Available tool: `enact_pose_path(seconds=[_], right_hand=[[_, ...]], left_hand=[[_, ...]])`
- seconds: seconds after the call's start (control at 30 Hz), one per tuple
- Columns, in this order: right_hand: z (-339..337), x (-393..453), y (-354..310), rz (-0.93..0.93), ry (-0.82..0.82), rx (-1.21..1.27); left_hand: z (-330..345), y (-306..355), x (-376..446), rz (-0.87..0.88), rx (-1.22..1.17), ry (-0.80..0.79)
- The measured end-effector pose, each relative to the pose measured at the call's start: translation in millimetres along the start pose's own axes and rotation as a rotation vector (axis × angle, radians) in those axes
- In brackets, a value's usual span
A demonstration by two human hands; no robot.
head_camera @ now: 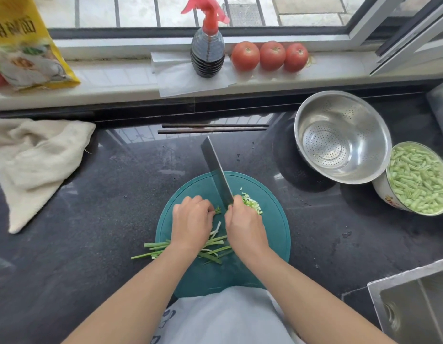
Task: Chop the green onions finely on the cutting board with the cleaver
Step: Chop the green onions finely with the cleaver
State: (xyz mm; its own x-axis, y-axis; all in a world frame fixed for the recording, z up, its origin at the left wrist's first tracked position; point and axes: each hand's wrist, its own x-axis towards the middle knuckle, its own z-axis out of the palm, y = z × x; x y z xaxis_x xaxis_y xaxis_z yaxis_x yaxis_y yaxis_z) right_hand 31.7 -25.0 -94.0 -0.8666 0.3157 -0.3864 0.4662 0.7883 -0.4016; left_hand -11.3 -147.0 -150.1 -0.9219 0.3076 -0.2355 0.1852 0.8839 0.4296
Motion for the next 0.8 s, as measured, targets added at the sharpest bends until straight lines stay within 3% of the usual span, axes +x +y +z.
enact_pose_path(seconds=[0.47, 0.8], right_hand=[[4.5, -28.3, 11.5, -0.045, -0.077, -0.063], [-5.6, 1.3, 4.5, -0.024, 0.006, -0.023]], left_hand=[[-2.3, 2.3, 5.4, -0.072, -0.006, -0.063], [-4.2, 1.3, 1.2, -0.034, 0.001, -0.053]])
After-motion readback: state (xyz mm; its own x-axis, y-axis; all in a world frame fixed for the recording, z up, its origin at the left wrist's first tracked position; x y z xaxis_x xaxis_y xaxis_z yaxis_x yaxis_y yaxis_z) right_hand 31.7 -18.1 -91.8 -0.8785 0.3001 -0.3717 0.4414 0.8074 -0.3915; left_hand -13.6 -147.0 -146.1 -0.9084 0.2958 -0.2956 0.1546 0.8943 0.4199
